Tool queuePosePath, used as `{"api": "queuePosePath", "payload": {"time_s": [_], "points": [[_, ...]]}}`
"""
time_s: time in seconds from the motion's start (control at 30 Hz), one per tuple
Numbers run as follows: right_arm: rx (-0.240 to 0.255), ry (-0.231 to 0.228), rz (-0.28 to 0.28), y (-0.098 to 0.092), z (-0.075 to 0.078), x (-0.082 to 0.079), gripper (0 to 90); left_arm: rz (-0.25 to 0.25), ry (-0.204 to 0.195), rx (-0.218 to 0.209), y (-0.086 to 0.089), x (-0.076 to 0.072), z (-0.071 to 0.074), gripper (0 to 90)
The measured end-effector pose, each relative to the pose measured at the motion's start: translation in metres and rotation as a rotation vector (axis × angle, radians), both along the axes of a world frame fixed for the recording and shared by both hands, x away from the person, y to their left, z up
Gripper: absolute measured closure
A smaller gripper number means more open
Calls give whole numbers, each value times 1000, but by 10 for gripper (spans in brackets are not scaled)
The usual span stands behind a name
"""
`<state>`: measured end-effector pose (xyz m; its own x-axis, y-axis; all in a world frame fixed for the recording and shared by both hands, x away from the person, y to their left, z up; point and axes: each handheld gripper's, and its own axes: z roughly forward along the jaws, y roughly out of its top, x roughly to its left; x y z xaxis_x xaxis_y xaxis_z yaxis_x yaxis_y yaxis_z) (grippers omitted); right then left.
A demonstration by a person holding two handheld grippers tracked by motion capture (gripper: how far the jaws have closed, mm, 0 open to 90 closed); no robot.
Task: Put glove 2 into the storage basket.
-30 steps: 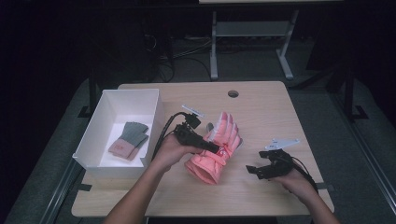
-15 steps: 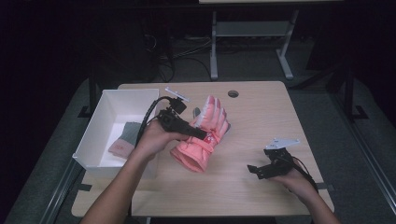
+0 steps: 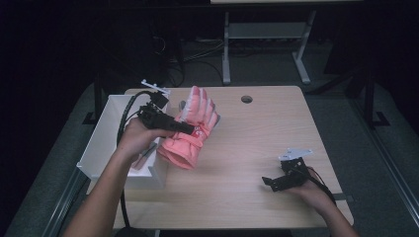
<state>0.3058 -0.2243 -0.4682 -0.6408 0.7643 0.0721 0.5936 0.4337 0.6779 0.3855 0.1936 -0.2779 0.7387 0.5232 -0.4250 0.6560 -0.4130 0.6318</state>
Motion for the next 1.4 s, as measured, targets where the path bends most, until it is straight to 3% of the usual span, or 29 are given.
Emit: {"api": "queuePosePath", "payload": {"time_s": [0.33, 0.77, 0.87, 1.07, 1.4], "points": [[0, -1, 3, 0, 0, 0, 0, 90, -31, -1, 47, 4, 14, 568], [1, 4, -1, 0, 1, -2, 0, 269, -24, -33, 120, 10, 4, 569], [-5, 0, 3, 0, 1, -2, 0, 317, -15, -18, 131, 12, -4, 568], [-4, -3, 4, -1, 1, -2, 0, 365, 20, 39, 143, 20, -28, 569], [0, -5, 5, -2, 2, -5, 0, 368, 103, 106, 137, 32, -74, 567]]}}
